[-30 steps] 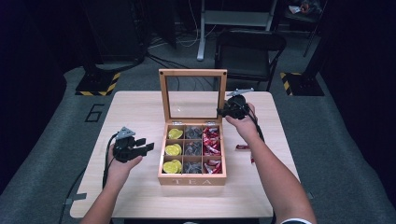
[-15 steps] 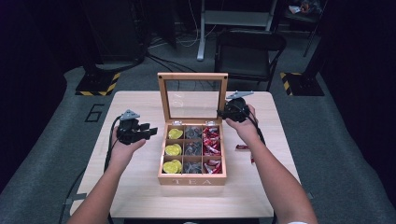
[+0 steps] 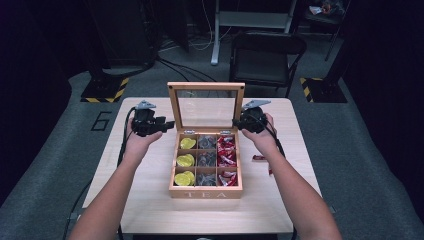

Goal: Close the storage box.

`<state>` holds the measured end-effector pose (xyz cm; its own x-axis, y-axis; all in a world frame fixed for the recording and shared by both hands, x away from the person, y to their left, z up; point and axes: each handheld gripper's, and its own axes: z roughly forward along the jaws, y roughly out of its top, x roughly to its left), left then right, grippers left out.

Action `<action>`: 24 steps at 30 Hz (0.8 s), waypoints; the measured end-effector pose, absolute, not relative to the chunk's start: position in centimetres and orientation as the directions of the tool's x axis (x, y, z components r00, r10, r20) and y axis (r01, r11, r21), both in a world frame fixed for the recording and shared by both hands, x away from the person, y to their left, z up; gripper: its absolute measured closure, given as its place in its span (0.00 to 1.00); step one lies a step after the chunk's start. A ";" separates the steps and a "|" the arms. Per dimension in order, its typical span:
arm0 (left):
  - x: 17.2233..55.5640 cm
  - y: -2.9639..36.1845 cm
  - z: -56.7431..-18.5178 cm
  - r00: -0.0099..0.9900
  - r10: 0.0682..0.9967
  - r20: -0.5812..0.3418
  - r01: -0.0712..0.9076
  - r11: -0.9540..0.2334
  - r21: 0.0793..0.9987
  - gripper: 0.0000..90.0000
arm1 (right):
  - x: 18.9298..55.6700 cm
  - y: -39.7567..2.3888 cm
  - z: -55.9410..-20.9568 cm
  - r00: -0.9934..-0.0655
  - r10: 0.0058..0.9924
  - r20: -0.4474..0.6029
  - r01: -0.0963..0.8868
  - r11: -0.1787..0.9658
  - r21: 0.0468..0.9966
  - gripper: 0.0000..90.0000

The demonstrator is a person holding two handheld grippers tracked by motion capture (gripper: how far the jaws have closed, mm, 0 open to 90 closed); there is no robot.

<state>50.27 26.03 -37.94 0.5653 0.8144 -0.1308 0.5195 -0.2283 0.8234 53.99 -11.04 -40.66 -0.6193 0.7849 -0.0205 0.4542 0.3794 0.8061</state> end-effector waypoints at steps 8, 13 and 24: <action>50.8 25.1 -37.1 0.577 0.808 -0.116 0.488 -0.227 0.843 0.56 | 53.7 -11.1 -40.8 -0.624 0.780 -0.035 0.435 0.385 0.814 0.72; 51.0 24.7 -36.9 0.580 0.809 -0.095 0.479 -0.244 0.843 0.57 | 53.4 -11.0 -40.8 -0.624 0.780 -0.034 0.439 0.387 0.811 0.72; 51.2 23.7 -36.5 0.587 0.809 -0.041 0.439 -0.275 0.855 0.67 | 53.0 -11.1 -41.0 -0.621 0.783 -0.039 0.426 0.379 0.822 0.72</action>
<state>51.16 23.67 -36.49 0.5866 0.8089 -0.0411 0.4390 -0.2749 0.8554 52.95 -11.07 -40.97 -0.6211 0.7828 -0.0389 0.4259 0.3788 0.8217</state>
